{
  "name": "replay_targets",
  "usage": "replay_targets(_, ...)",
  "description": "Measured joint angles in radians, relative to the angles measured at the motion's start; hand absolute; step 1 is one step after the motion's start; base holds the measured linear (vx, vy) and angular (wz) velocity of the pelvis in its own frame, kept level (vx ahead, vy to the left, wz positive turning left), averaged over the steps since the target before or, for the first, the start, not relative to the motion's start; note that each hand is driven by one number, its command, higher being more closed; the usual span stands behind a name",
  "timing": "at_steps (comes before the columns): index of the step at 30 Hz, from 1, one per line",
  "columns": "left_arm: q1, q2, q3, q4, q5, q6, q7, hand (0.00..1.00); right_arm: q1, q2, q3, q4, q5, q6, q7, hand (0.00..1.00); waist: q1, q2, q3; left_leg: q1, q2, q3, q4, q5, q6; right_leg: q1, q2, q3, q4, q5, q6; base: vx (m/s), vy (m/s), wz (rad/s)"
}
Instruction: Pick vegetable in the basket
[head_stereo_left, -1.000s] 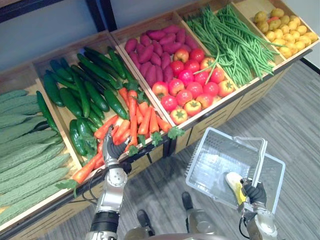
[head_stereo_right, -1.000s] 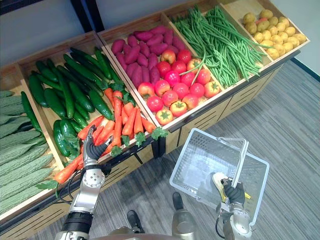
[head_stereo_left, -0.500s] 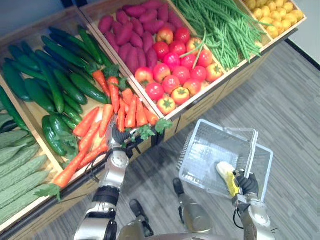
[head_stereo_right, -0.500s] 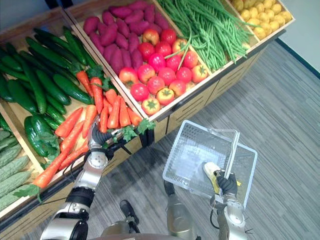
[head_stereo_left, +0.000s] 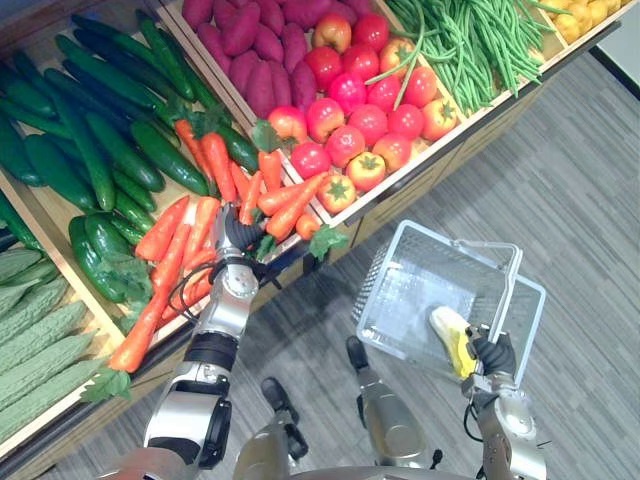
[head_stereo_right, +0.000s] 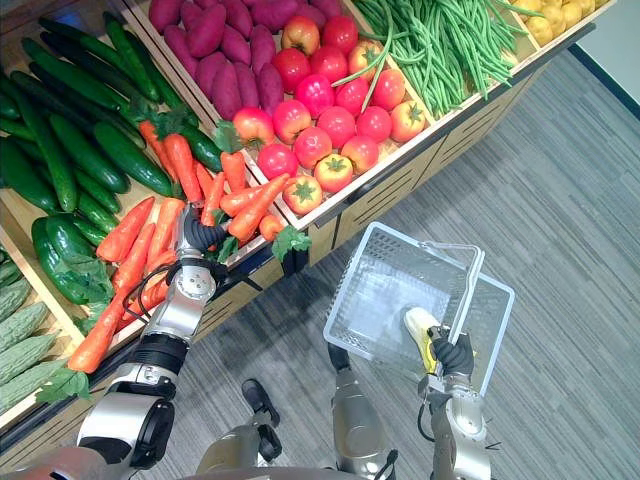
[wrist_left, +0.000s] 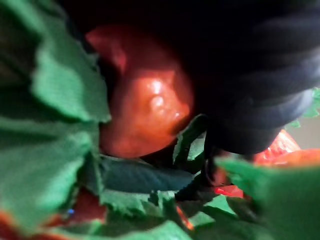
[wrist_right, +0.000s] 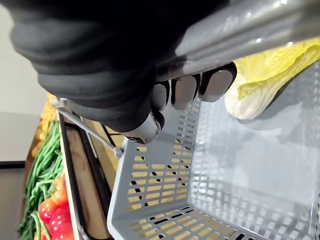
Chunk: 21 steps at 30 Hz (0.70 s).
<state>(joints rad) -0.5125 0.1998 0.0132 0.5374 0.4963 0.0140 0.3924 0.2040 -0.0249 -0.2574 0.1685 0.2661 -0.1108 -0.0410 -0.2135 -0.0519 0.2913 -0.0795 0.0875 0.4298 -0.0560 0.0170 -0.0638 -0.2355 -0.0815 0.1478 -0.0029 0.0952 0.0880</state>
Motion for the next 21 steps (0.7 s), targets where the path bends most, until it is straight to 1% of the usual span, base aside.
replay_targets(5, 0.077, -0.002, 0.033, -0.084, 0.008, 0.001, 0.000, 1.00, 0.003, 0.000, -0.001, 0.000, 0.000, 0.000, 0.003, 1.00, 0.001, 0.004, 0.003, 0.009, -0.001, -0.009, -0.004, 0.000, 0.000, 0.013, 0.001, -0.008, -0.004, 0.000, 0.000, 0.01, -0.016, 0.04)
replay_targets(10, 0.151, -0.003, 0.050, -0.199, 0.013, 0.002, 0.001, 1.00, 0.011, 0.000, -0.002, 0.000, 0.000, 0.000, 0.008, 1.00, 0.009, 0.005, 0.003, 0.028, -0.001, -0.021, -0.009, 0.000, 0.000, 0.042, -0.001, -0.019, -0.014, 0.000, 0.000, 0.01, -0.012, 0.07)
replay_targets(11, 0.165, -0.007, 0.077, -0.239, 0.024, 0.002, 0.003, 1.00, 0.011, 0.000, -0.003, 0.000, 0.000, 0.000, 0.018, 1.00, 0.010, 0.005, 0.003, 0.029, -0.002, -0.024, -0.010, 0.000, 0.000, 0.045, -0.002, -0.021, -0.015, 0.000, 0.000, 0.00, -0.013, 0.07)
replay_targets(13, 0.175, -0.011, 0.094, -0.270, 0.027, 0.002, 0.006, 1.00, 0.021, 0.000, -0.003, 0.000, 0.000, 0.000, 0.024, 1.00, 0.010, 0.007, 0.003, 0.039, -0.002, -0.032, -0.010, 0.001, 0.000, 0.060, -0.002, -0.030, -0.020, 0.000, 0.000, 0.00, -0.014, 0.11)
replay_targets(16, 0.193, -0.024, 0.109, -0.327, 0.030, 0.002, 0.017, 1.00, 0.039, 0.001, -0.004, 0.000, 0.000, 0.000, 0.025, 1.00, 0.013, 0.014, -0.002, 0.048, -0.002, -0.044, -0.010, 0.001, 0.000, 0.075, 0.000, -0.038, -0.020, 0.000, 0.000, 0.00, -0.008, 0.10)
replay_targets(17, 0.207, -0.029, 0.115, -0.369, 0.045, 0.002, 0.027, 1.00, 0.038, 0.001, -0.004, 0.000, 0.000, 0.000, 0.025, 1.00, 0.015, 0.016, -0.003, 0.048, -0.002, -0.045, -0.010, 0.001, 0.000, 0.075, -0.001, -0.038, -0.020, 0.000, 0.000, 0.00, 0.000, 0.00)
replay_targets(19, 0.245, -0.039, 0.114, -0.435, 0.065, -0.001, 0.030, 1.00, 0.039, 0.001, -0.004, 0.000, 0.000, 0.000, 0.026, 1.00, 0.014, 0.024, -0.007, 0.050, -0.002, -0.045, -0.010, 0.001, 0.000, 0.077, -0.001, -0.038, -0.020, 0.000, 0.000, 0.00, 0.000, 0.00)
replay_targets(21, 0.300, -0.077, 0.116, -0.511, 0.066, -0.002, 0.031, 1.00, 0.044, 0.000, -0.015, 0.000, -0.001, 0.000, 0.026, 1.00, 0.016, 0.040, -0.015, 0.062, -0.004, -0.051, -0.014, 0.001, 0.001, 0.094, 0.000, -0.049, -0.022, -0.002, 0.002, 0.01, -0.011, 0.11)
